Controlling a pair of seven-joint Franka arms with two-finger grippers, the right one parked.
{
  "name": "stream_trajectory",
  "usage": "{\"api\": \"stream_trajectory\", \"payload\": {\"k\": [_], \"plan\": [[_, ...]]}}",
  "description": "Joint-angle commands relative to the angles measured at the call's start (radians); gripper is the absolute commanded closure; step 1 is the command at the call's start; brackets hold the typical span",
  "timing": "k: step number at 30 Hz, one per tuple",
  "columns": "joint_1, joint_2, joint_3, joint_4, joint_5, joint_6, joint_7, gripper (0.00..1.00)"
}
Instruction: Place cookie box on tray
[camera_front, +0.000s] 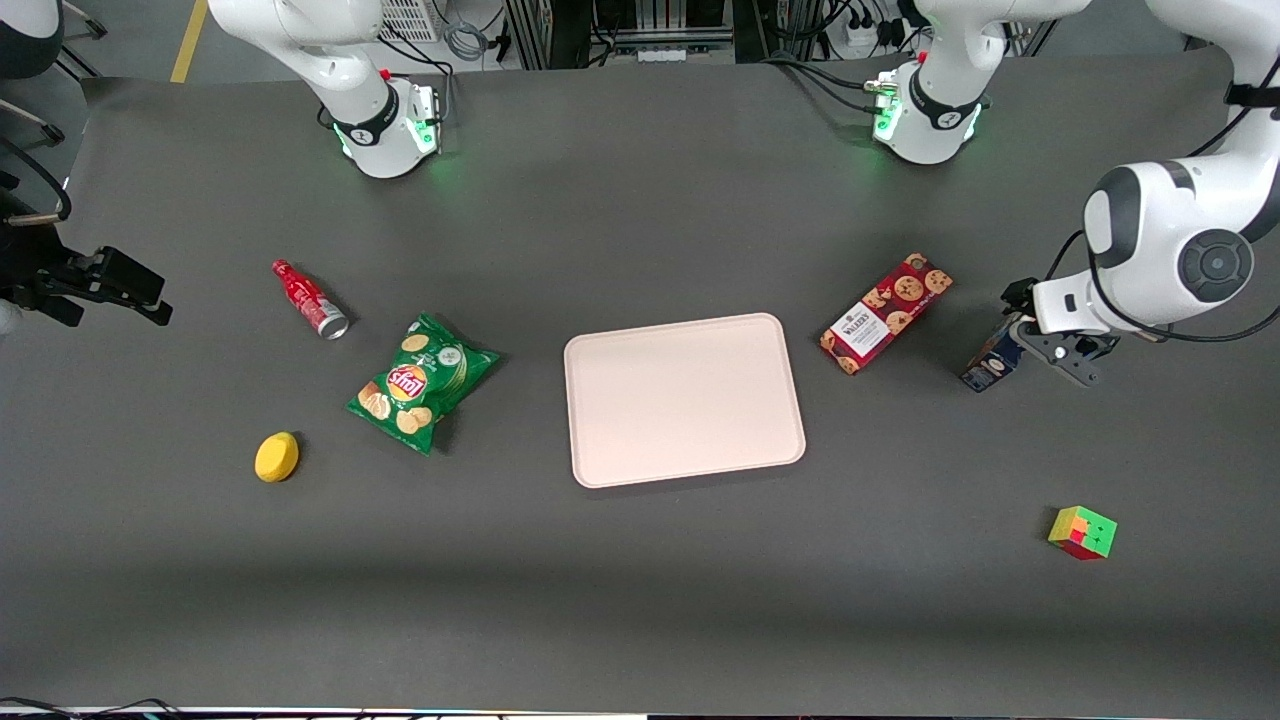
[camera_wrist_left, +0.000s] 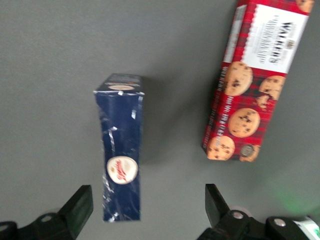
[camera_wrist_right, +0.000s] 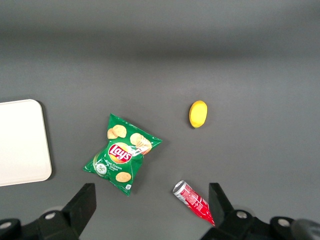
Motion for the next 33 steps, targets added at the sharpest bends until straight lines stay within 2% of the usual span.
{"api": "stream_trajectory", "payload": {"k": [1,2,3,4,6,7,12,20,26,33], "plan": [[-0.002,0.031,0.001,-0.048,-0.009,0.103,0.018,0.00],[-0.002,0.031,0.001,-0.055,-0.010,0.116,0.015,0.00],[-0.002,0.031,0.001,-0.063,-0.017,0.122,0.015,0.06],[0.000,0.031,0.001,-0.065,-0.027,0.123,0.015,0.21],[0.000,0.031,0.001,-0.063,-0.046,0.105,0.014,0.77],[0.000,0.029,0.003,-0.063,-0.056,0.097,0.013,0.98],[0.000,0.020,0.030,-0.055,-0.112,0.058,0.009,1.00],[-0.002,-0.017,0.030,0.035,-0.115,-0.083,-0.057,1.00],[-0.006,-0.066,0.015,0.240,-0.115,-0.370,-0.205,1.00],[-0.009,-0.072,-0.077,0.564,-0.116,-0.723,-0.544,1.00]]}}
